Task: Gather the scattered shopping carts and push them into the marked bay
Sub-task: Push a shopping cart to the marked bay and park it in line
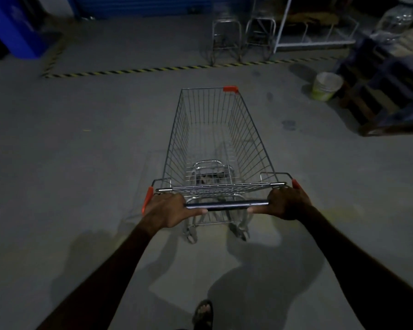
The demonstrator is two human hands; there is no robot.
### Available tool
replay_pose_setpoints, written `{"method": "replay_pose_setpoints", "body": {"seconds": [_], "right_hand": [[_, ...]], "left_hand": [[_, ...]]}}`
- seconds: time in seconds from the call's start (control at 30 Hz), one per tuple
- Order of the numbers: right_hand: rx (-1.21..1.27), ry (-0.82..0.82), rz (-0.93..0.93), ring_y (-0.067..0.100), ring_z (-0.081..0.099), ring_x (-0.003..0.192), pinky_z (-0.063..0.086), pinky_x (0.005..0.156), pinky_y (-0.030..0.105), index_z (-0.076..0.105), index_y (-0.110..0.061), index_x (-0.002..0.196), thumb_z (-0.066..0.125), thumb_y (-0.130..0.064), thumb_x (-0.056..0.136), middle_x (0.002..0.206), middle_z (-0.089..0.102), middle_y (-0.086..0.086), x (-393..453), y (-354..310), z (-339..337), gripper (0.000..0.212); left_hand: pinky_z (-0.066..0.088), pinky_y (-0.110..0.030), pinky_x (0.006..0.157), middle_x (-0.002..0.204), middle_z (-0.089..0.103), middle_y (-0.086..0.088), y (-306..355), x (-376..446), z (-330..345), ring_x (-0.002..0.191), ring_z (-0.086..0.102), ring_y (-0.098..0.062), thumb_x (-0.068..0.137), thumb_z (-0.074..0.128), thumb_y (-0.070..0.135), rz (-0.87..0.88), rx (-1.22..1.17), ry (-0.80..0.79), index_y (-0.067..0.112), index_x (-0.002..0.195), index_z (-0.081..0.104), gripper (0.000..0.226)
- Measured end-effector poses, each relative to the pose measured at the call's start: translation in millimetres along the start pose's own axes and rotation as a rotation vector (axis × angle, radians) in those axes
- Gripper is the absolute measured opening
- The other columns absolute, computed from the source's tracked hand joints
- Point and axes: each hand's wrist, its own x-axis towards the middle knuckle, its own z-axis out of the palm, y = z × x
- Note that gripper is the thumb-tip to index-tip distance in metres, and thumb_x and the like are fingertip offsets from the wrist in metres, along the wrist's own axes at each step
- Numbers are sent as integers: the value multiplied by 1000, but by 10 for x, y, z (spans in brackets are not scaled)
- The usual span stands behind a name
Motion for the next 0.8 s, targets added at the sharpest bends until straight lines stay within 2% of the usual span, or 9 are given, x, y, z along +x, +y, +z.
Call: {"method": "replay_pose_setpoints", "body": {"seconds": [0.07, 0.17, 0.27, 0.33, 0.43, 0.5, 0.6, 0.73, 0.8], "right_hand": [[-2, -16, -4, 15, 57, 135, 9, 127, 56, 73, -29, 91, 15, -118, 52, 129, 73, -6, 259, -71, -102, 114], [-1, -19, -29, 17, 58, 135, 10, 128, 57, 75, -28, 95, 11, -118, 49, 132, 72, -3, 632, -101, -270, 120], [-13, -10, -56, 18, 57, 135, 12, 128, 58, 75, -28, 91, 9, -118, 47, 133, 72, -2, 1003, -75, -427, 120], [-12, 1, -63, 19, 56, 136, 13, 128, 57, 76, -28, 92, 8, -118, 45, 136, 70, -1, 1242, -60, -548, 122], [-6, -3, -59, 18, 56, 136, 14, 126, 54, 78, -28, 98, 8, -117, 47, 137, 69, -2, 1594, -42, -716, 125], [19, 13, -56, 17, 59, 128, 18, 122, 52, 78, -29, 94, 11, -117, 51, 129, 73, -4, 1841, -12, -807, 118], [50, 17, -53, 17, 59, 127, 19, 121, 51, 78, -30, 95, 14, -116, 55, 128, 73, -5, 2210, 66, -975, 114], [54, -43, -52, 21, 50, 142, 9, 128, 56, 70, -30, 129, 22, -112, 62, 148, 62, -2, 2622, 223, -1333, 116], [38, -73, -62, 21, 51, 141, 8, 128, 57, 72, -29, 122, 20, -112, 63, 146, 64, -1, 2856, 345, -1477, 114]], "left_hand": [[14, -67, 123, 88, 71, 12, -119, 182, -87, 102, 68, -16, 61, 11, 115, -14, -12, 0, 26, 72, 70, 108], [10, -67, 124, 110, 76, 11, -215, 463, -224, 118, 65, -17, 62, 11, 115, -45, -22, -16, 31, 90, 77, 110], [8, -68, 124, 121, 75, 8, -262, 772, -375, 126, 62, -20, 63, 13, 114, -59, -32, -20, 33, 92, 75, 106], [8, -68, 125, 130, 73, 7, -294, 995, -478, 131, 60, -22, 62, 13, 114, -70, -37, -16, 37, 102, 74, 106], [11, -67, 125, 133, 73, 7, -345, 1315, -675, 131, 61, -21, 66, 17, 113, -63, -26, -9, 41, 116, 73, 104], [11, -65, 126, 135, 72, 6, -380, 1540, -821, 133, 60, -22, 70, 23, 110, -59, -39, -10, 41, 119, 73, 98], [9, -63, 127, 137, 70, 6, -435, 1970, -970, 135, 58, -23, 66, 23, 112, -86, -40, -10, 40, 117, 74, 102], [11, -62, 127, 131, 74, 3, -396, 2545, -1199, 130, 62, -23, 64, 22, 114, -98, -15, 10, 33, 107, 76, 106], [11, -62, 127, 128, 75, 3, -334, 2827, -1338, 128, 63, -22, 63, 21, 114, -100, -15, -5, 33, 99, 75, 104]]}}
